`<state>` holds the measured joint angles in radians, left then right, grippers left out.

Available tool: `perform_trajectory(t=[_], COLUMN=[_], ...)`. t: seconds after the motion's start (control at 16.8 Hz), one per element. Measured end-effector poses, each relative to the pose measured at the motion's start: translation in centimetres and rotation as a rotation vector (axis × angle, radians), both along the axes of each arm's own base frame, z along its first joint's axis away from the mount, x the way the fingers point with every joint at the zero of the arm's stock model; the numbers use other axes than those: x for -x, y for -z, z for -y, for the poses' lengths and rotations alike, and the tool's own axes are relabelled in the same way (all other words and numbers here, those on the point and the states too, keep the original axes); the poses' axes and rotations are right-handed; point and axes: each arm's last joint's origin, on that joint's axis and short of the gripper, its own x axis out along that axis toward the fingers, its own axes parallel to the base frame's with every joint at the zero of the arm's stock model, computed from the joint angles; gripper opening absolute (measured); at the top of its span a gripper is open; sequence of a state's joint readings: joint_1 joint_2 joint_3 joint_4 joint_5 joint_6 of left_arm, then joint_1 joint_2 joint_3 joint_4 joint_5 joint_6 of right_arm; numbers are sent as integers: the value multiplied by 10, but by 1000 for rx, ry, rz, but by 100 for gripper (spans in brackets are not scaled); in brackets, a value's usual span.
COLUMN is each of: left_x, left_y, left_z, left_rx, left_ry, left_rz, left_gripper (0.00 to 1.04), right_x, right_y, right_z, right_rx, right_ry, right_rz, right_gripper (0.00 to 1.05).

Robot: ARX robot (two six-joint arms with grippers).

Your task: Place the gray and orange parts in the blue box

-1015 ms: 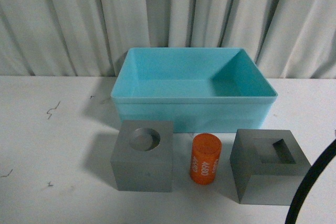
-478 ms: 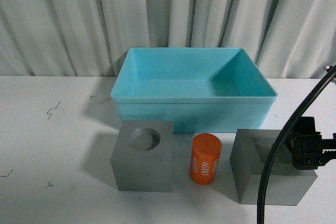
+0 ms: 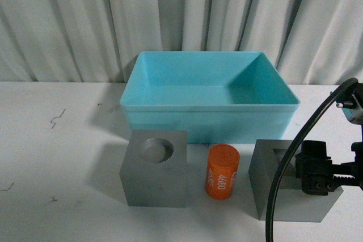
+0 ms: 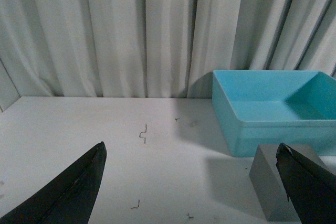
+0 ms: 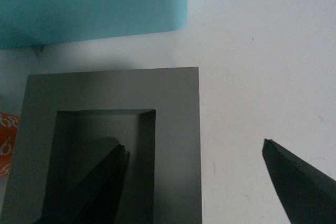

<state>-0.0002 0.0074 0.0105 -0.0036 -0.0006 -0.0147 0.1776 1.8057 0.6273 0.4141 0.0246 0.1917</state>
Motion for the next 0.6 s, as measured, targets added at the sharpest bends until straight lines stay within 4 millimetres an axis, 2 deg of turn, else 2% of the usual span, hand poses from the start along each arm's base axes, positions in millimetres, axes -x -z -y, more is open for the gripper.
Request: perform_trajectory(t=[0.12,0.36,0.42,0.48,0.6], left_x=[0,0,0,0,0], left_y=[0,0,0,0,0], left_z=[0,0,0,0,0], left_rx=[0,0,0,0,0], left_ry=[0,0,0,0,0], left_rz=[0,0,0,0,0], left_gripper=[98,98,98,98,98], right_x=[0,0,3,8,17], right_y=[0,-2,-6,-16,-61], right_z=[0,1,4,12,24], right_rx=[-6,-30,-29,-33,-82], right_ry=[10,30,40,59,56], right_rz=[0,-4,-10,-15,73], right_gripper=[71,29,22,19,19])
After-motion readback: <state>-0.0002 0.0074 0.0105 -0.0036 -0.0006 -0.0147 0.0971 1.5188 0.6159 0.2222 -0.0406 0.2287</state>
